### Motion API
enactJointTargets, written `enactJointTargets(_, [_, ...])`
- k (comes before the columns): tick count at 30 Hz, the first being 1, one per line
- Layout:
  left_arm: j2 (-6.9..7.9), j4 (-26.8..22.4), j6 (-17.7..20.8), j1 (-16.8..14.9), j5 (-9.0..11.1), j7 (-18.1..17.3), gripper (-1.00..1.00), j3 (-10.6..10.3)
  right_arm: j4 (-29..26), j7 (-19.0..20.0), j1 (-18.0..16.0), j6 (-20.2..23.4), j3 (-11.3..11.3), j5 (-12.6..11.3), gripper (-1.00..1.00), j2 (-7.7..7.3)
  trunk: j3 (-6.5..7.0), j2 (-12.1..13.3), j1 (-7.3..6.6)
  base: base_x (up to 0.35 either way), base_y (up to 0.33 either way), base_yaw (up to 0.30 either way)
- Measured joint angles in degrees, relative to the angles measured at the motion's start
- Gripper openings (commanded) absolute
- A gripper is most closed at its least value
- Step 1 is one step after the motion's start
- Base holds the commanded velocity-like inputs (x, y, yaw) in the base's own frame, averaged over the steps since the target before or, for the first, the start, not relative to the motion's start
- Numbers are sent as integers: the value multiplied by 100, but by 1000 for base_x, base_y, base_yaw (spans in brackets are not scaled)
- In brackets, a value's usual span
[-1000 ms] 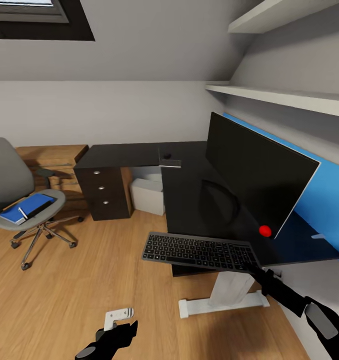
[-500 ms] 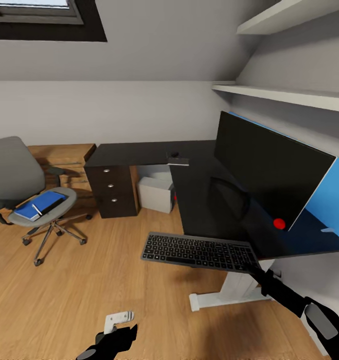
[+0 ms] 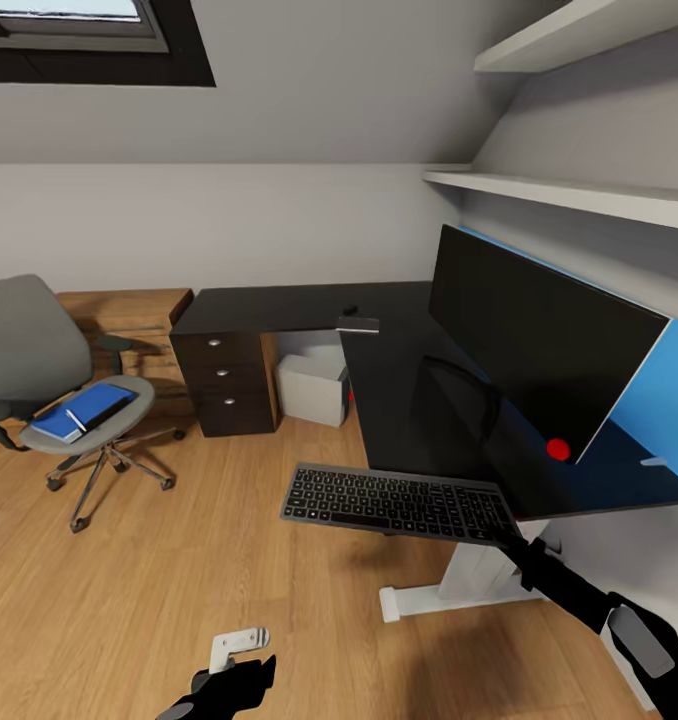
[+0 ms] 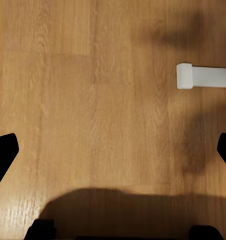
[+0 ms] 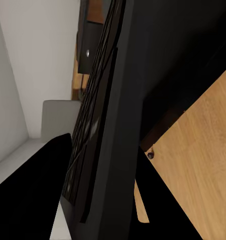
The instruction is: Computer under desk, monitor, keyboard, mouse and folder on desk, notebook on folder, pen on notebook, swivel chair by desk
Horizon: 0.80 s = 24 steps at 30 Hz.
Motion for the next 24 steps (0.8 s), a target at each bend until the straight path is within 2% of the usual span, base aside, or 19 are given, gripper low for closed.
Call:
enactJointTargets(6, [-5, 107, 0, -3, 0, -1, 100, -17, -125, 11, -1, -299, 144, 94, -100, 53, 108, 241, -132, 0, 0, 0])
enactJointTargets(11, [-6, 120, 0, -2, 0, -1, 100, -18, -241, 7, 1, -340, 167, 116, -100, 249, 198, 441, -242, 0, 0, 0])
enactJointTargets(15, [-6, 125, 0, -2, 0, -1, 100, -18, -264, 9, 0, -346, 172, 113, -100, 317, 270, 602, -330, 0, 0, 0])
enactJointTargets(16, [-32, 184, 0, -1, 0, -1, 100, -17, -333, 15, 1, -332, 165, 102, -100, 447, 288, 642, -352, 0, 0, 0])
enactJointTargets(20, [-43, 201, -3, -2, 0, -1, 100, -8, -665, -34, 5, -383, 159, 132, -100, 531, 360, 803, -440, 0, 0, 0])
enactJointTargets(21, [-48, 222, -6, -3, 4, -1, 100, -6, -750, -119, 7, -397, 175, 202, -100, 553, 377, 843, -461, 0, 0, 0])
enactJointTargets(24, [-158, 393, -109, -4, 2, -1, 100, -4, -959, -393, 8, -393, 190, 375, -100, 752, 431, 963, -527, 0, 0, 0])
